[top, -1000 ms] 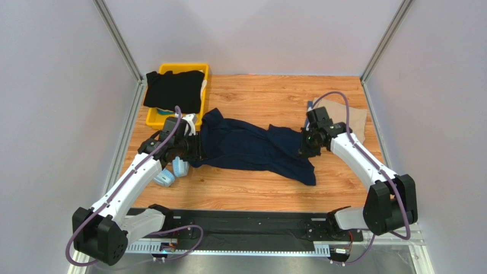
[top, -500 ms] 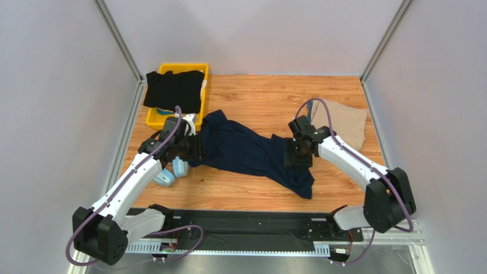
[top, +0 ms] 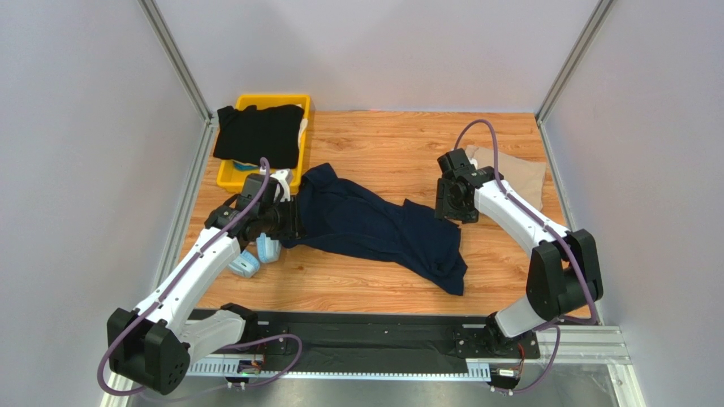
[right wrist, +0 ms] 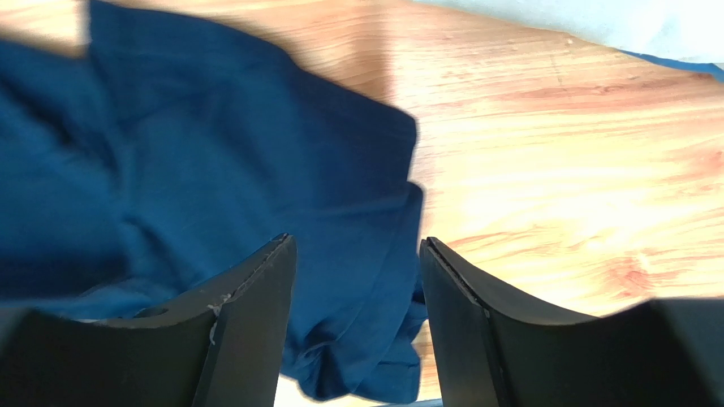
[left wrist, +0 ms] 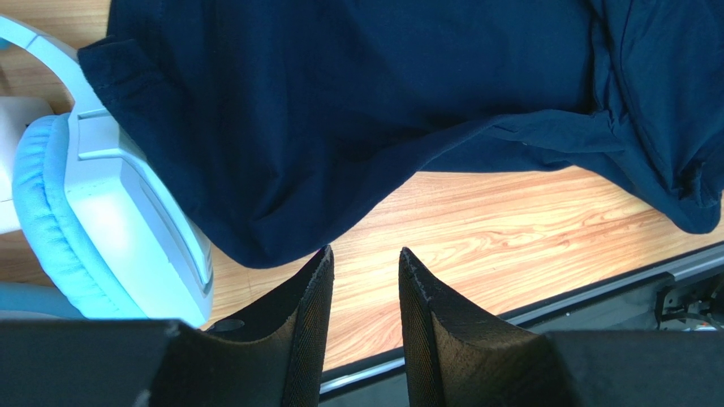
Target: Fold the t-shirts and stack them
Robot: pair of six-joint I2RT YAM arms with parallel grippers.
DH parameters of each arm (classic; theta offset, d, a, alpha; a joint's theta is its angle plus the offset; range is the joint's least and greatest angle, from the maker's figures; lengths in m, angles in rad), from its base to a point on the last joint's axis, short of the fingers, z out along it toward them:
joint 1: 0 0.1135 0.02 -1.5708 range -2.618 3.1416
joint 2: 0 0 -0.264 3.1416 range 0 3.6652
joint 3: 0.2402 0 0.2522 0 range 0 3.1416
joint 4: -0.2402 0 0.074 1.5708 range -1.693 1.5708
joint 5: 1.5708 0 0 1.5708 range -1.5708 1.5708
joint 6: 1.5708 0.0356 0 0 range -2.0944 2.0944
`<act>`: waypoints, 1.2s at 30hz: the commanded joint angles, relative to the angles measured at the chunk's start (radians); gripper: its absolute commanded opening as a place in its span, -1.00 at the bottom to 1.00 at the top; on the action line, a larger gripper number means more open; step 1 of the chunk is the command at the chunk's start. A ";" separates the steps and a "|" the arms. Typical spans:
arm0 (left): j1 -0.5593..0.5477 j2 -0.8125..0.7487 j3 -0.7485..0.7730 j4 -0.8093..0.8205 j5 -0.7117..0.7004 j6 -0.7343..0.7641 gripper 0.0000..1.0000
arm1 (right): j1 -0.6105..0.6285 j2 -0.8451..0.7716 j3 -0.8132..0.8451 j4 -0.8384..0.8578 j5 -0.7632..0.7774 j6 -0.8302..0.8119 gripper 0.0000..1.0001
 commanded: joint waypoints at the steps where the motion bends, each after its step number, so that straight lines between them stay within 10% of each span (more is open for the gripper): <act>1: -0.004 -0.036 0.012 -0.008 -0.017 0.019 -0.17 | -0.045 0.011 0.003 0.030 0.040 -0.015 0.18; 36: -0.004 0.000 -0.005 0.015 -0.004 0.005 -0.17 | -0.093 0.151 -0.026 0.149 -0.115 -0.032 -0.10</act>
